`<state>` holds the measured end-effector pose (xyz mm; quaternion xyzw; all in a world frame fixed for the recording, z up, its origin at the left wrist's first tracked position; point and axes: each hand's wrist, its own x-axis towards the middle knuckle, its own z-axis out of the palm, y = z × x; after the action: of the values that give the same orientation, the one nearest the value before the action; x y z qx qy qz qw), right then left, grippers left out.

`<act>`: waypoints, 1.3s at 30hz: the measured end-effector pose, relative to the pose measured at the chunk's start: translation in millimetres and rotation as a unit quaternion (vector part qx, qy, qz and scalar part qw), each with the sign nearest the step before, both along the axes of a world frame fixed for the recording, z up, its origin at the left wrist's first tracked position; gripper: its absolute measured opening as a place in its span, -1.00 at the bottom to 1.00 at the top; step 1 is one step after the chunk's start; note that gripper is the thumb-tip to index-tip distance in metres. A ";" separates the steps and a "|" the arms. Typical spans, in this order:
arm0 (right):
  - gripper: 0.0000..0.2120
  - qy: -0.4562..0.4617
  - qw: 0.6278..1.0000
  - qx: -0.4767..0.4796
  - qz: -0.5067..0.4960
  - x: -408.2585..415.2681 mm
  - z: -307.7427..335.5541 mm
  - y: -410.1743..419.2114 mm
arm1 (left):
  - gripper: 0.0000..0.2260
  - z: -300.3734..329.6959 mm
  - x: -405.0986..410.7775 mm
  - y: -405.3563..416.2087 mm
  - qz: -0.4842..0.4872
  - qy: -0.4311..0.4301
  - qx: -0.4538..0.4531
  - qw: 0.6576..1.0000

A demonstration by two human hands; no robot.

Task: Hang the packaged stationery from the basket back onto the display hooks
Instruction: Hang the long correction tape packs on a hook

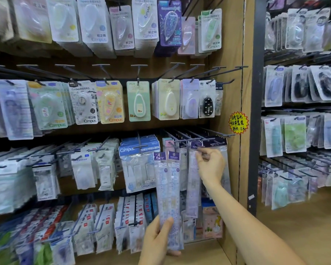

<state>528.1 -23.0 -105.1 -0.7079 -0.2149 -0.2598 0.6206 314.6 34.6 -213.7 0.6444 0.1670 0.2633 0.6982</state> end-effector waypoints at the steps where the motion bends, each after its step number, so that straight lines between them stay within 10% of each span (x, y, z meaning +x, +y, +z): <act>1: -0.84 -0.004 1.000 0.003 -0.006 -1.4 -3.0 -0.3 | -0.80 -2.0 -0.6 1.3 0.012 0.009 0.006 1.000; 10: -0.71 0.114 0.939 0.222 0.239 -58.5 -23.0 -21.7 | -0.74 4.1 10.2 -13.3 -0.058 0.028 0.014 0.998; 39: -0.69 0.056 0.958 0.237 0.151 -35.3 -15.5 -42.1 | -0.73 21.2 20.2 -4.1 -0.080 0.052 0.028 0.995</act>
<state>492.8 -65.2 -120.6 -0.5132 -0.2167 -0.1669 0.8135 334.8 30.5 -192.5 0.6880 0.1433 0.1775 0.6889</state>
